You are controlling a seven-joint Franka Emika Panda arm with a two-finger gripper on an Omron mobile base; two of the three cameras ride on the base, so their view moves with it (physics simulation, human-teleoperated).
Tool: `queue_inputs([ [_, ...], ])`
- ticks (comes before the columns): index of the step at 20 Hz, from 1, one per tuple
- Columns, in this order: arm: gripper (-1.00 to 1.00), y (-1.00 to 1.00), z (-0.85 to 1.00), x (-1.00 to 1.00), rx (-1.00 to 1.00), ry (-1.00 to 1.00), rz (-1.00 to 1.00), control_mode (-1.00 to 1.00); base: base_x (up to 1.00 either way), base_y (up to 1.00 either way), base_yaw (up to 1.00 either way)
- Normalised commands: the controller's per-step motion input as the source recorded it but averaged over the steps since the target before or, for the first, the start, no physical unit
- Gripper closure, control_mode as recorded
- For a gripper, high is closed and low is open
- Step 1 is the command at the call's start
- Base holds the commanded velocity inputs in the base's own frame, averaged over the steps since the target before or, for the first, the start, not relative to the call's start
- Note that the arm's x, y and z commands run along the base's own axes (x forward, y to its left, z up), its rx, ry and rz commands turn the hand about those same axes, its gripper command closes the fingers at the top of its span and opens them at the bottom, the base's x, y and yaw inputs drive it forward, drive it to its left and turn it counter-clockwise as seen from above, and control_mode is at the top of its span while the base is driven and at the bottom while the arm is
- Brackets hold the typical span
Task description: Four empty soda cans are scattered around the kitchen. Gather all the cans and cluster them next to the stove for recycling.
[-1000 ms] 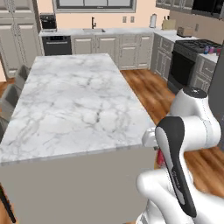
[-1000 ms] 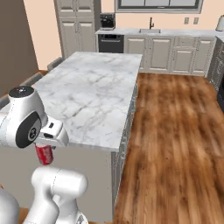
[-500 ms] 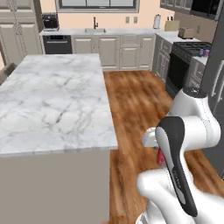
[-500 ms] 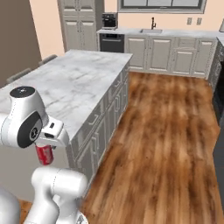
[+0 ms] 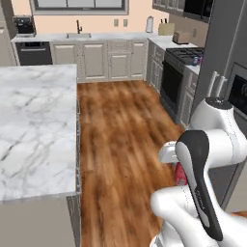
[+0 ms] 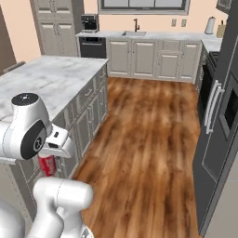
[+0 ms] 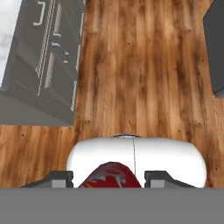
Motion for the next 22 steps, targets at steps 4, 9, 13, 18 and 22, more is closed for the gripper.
queue_inputs([
  [4, 1.00, 0.00, 0.00, 0.00, 0.00, 0.00, 0.00, 1.00, 1.00, 0.01, -0.27],
  [9, 1.00, 0.00, 0.00, 0.00, 0.00, 0.00, 0.00, 1.00, 1.00, -0.08, -0.11],
  [13, 1.00, 0.00, 0.00, 0.00, 0.00, 0.00, 0.00, 1.00, 0.99, -0.49, 0.00],
  [18, 1.00, 0.00, 0.00, 0.00, 0.00, 0.00, 0.00, 1.00, 1.00, -0.59, -0.01],
  [22, 1.00, 0.00, 0.00, 0.00, 0.00, 0.00, 0.00, 1.00, 1.00, -0.36, -0.13],
])
